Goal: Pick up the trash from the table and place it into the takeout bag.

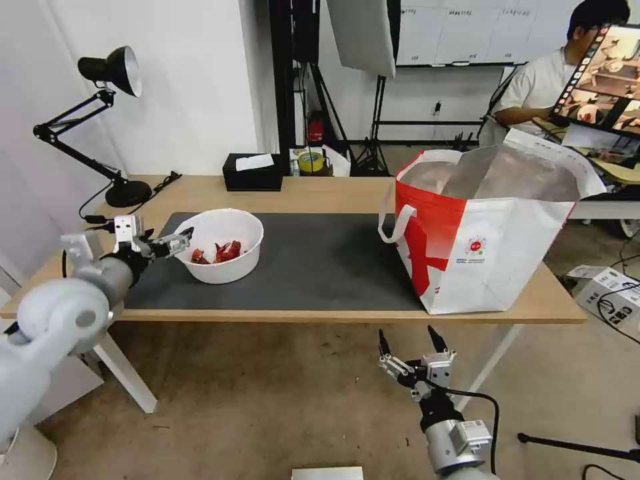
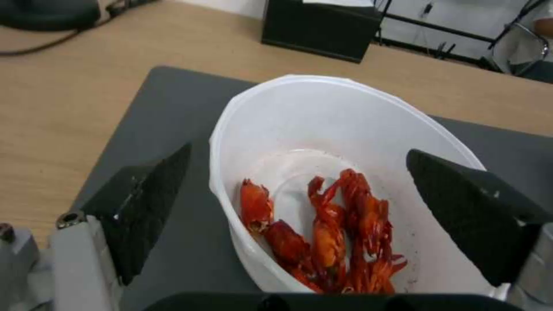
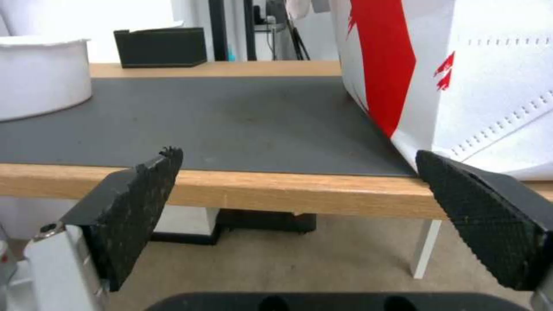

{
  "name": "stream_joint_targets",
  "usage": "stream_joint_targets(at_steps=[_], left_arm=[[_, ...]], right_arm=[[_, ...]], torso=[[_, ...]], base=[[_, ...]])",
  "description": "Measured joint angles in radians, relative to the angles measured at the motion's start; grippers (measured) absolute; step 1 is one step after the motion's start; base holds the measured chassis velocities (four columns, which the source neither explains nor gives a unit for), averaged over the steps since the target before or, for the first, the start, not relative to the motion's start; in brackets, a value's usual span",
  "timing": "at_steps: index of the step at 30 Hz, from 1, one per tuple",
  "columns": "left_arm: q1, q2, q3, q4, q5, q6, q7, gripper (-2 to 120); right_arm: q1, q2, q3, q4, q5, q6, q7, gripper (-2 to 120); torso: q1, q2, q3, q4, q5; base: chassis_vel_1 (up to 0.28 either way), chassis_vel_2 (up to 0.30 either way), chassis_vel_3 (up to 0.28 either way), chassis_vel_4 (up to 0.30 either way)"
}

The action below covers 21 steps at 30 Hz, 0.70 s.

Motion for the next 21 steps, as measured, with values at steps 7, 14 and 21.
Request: stream_joint_targets(at_steps=[7,14,21], left_arm=[[-0.131,-0.024,0.072,0.098,-0.088,0.098,-0.061,100],[-0.217,-0.051,0.165,0.171,-0.068,0.123,-0.092,100],[-0.276,-0.083,0.226,0.225,-0.044,0.135,-0.156,100]], right_arm=[[0.000,0.000,0.000,0.000,0.000,0.000,0.000,100],[0.000,0.000,0.000,0.000,0.000,0.000,0.000,100],[0.000,0.000,0.000,0.000,0.000,0.000,0.000,100]], torso=[[0.000,0.000,0.000,-0.0001,0.0000],[0.000,0.000,0.000,0.0000,0.0000],[0.000,0.000,0.000,0.0000,-0.0001]], base=[[0.000,0.000,0.000,0.000],[0.000,0.000,0.000,0.000],[0.000,0.000,0.000,0.000]])
